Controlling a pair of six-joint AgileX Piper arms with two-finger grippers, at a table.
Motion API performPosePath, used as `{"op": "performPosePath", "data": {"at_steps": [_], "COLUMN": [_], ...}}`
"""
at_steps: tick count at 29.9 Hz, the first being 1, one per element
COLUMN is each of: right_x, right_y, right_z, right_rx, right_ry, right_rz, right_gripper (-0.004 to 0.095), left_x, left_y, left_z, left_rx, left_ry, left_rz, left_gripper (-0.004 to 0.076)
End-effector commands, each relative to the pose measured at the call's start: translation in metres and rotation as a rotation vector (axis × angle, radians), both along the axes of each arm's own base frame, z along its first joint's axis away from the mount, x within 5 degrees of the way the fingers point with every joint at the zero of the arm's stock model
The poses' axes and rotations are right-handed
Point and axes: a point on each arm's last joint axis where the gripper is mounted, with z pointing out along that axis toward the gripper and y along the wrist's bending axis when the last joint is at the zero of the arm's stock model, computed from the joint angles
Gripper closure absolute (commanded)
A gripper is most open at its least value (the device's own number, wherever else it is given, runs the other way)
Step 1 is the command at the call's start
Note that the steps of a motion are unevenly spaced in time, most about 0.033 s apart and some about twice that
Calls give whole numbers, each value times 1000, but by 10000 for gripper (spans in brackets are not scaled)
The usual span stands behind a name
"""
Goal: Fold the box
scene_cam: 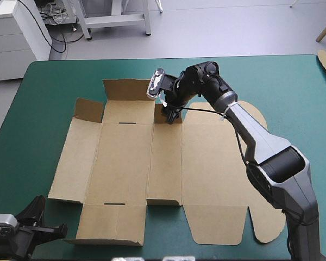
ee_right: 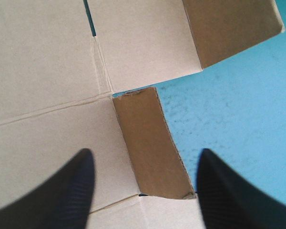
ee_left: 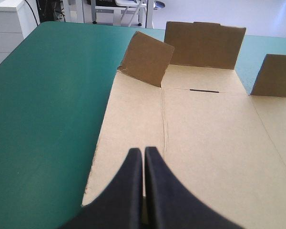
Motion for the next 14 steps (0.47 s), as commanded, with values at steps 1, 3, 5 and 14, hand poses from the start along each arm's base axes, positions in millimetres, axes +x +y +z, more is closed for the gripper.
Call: {"op": "performPosePath", "data": {"at_steps": [1,3,5,14], "right_x": [-11,-10,-9,-10], "right_y": [-5,-5,-7,-42], "right_z": [46,47,47,58], "right_rx": [126,155,170,208], "right_ry": [-76,-62,-45,74], "right_rz": [-87,-137,-192,-547], "right_gripper": [877,904,909,909], "left_x": [-4,-4,-4,-4], "left_y": [0,0,0,0], "left_z": [14,14,14,14], "left_rx": [-14,-14,-14,-14], "left_ry": [-112,-112,-112,-112], "left_rz": [1,1,1,1], "left_gripper": [731,731,731,658]}}
